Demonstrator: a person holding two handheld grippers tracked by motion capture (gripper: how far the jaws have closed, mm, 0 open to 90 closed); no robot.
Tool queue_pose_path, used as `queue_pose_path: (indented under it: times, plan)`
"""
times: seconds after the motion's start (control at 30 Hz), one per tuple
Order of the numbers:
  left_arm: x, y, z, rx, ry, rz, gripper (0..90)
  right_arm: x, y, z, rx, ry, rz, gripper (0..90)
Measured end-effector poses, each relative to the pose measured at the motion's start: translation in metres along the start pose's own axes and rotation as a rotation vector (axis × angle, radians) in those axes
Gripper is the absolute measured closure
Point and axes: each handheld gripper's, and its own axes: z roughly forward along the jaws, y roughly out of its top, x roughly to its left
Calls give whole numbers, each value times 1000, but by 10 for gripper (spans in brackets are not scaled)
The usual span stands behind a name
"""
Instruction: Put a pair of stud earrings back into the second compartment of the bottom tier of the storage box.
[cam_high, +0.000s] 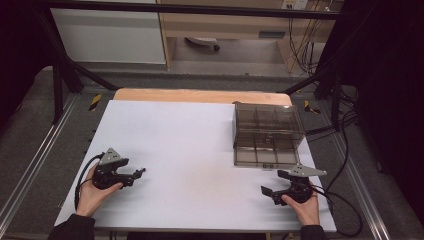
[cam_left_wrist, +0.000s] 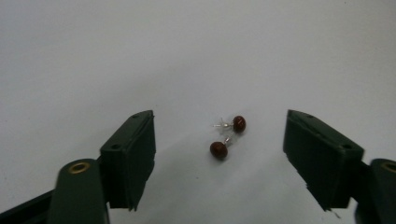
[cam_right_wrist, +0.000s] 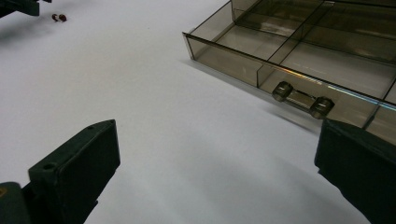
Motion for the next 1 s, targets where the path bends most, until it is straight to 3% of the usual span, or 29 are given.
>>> queue_pose_path:
  times: [0.27, 0.43, 1.0]
  plan:
    - [0, -1, 9, 39, 10, 13, 449, 0, 0, 1, 6, -1, -2, 8]
    - [-1, -1, 10, 32, 3, 15, 571, 0, 0, 0, 7, -1, -3, 8]
    - [-2, -2, 16, 62, 3, 22, 738, 0, 0, 1, 7, 1, 2, 8]
